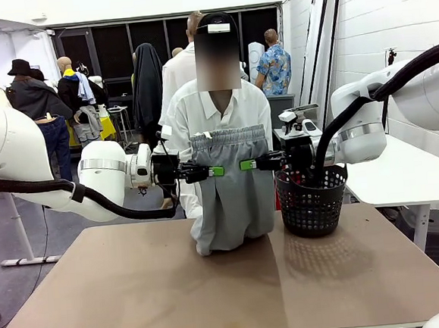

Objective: Fold the training pants.
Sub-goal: Release the ends of the Training pants and then grab the overlapped ends.

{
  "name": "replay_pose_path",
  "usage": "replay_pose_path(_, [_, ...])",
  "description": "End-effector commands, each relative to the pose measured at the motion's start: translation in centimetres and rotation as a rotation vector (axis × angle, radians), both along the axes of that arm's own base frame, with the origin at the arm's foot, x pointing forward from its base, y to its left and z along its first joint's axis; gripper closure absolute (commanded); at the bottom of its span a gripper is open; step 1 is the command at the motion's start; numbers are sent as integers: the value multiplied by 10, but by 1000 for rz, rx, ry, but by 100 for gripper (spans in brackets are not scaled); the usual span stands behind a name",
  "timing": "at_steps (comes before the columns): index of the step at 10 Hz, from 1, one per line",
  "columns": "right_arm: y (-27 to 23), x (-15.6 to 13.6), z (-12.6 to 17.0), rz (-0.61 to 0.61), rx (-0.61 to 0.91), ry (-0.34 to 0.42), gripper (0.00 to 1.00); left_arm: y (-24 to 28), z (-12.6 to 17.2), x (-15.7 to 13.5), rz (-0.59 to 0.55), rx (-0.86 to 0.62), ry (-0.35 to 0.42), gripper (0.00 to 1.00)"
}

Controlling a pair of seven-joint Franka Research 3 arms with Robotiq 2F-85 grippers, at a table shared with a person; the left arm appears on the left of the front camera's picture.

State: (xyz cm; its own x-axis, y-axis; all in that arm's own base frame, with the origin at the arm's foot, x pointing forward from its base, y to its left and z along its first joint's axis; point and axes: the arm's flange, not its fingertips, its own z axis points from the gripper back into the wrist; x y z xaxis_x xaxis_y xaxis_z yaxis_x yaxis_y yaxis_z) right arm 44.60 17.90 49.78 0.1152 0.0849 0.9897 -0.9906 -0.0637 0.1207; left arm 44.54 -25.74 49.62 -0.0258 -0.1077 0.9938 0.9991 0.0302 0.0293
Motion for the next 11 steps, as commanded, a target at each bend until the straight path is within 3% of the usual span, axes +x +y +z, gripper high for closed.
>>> replay_pose_path(1, [1,-2,2,3,1,-5,100,0,2,-1,17,-16,3,100])
replay_pose_path(11, [1,-2,2,3,1,-5,100,0,2,-1,17,-16,3,100])
